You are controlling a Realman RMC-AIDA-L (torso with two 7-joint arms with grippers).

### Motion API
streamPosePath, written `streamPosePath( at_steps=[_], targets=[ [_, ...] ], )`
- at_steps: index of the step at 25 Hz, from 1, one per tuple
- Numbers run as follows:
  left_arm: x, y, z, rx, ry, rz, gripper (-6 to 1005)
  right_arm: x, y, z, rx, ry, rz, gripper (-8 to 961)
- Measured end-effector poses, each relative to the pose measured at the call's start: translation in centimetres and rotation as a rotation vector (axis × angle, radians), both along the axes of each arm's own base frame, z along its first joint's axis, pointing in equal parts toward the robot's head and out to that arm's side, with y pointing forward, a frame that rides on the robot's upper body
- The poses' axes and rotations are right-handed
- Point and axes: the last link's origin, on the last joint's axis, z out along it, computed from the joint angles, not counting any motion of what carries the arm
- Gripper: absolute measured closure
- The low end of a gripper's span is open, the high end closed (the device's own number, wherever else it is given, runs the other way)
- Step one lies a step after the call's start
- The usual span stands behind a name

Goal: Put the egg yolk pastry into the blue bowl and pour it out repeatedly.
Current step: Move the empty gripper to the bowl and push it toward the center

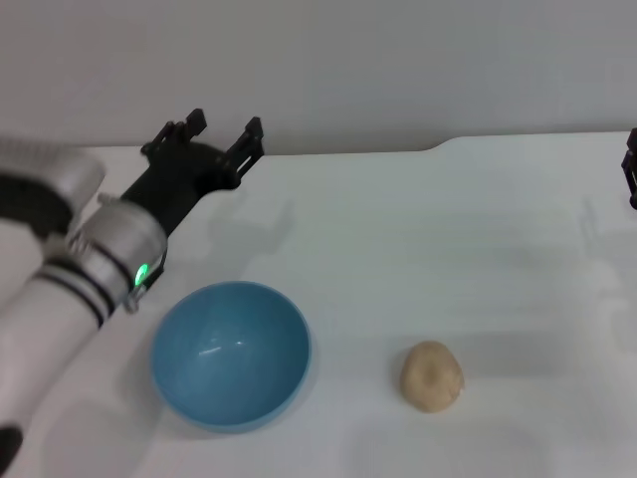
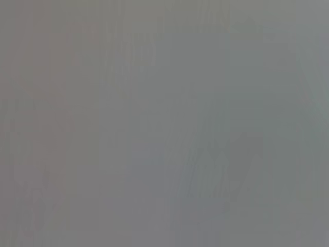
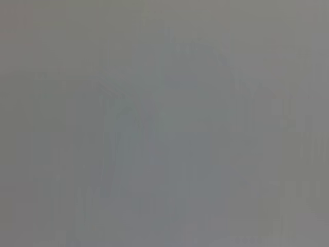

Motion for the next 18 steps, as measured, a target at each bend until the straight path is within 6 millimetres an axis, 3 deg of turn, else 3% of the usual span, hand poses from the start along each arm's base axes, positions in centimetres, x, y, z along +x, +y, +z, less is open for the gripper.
streamPosePath(
  at_steps=[6,11,18],
  targets=[
    [3.7,2.2,1.6,-0.143,0.145,0.151,274,0.3,-0.3,0.0,0.0,0.0,-0.009,486],
    [5.6,1.7,3.0,-0.249,0.279,0.24,275,0.4,-0.5,0.0,0.0,0.0,-0.013,487],
    [6.4,0.1,5.0,-0.394,0.443,0.337,275,0.3,-0.4,-0.1,-0.003,-0.002,-0.009,487]
  ],
)
